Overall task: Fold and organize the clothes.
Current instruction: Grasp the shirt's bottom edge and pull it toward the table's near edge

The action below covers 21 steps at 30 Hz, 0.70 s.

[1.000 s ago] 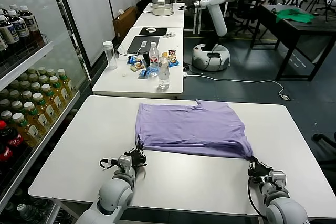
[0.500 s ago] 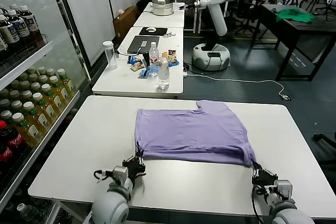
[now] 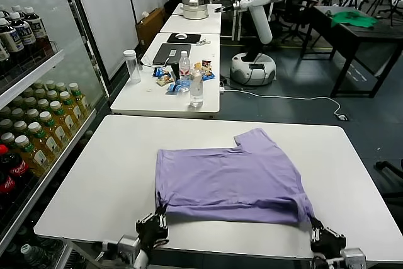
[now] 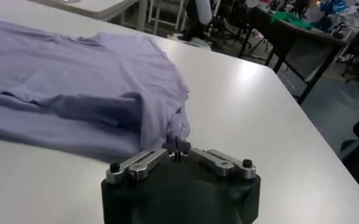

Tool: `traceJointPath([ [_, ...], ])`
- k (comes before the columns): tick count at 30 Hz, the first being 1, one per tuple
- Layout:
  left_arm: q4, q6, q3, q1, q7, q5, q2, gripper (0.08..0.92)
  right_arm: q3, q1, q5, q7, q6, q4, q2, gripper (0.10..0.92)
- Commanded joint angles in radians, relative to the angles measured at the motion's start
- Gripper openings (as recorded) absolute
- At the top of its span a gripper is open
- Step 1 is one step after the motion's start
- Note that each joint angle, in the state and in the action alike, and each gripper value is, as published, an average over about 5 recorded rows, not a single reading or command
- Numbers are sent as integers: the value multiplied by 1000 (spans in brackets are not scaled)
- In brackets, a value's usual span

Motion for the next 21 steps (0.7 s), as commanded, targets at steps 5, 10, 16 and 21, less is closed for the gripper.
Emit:
traceJointPath([
  [5,-150,17,-55,134,5,19,20,267,116,-26,29,-11,62,129,-59,392],
  [10,-132,23,-92,43,8,-9,60,406,61,213,129,3,23,13,-157,530],
  [16,12,5,-72,-171,-15,-98,88,579,-121,618,264,40,-50,-239,-215,703],
  [21,201,6,-7,-379,-23,-169,83,726,-295,878,306,49,-95,-428,-224,811],
])
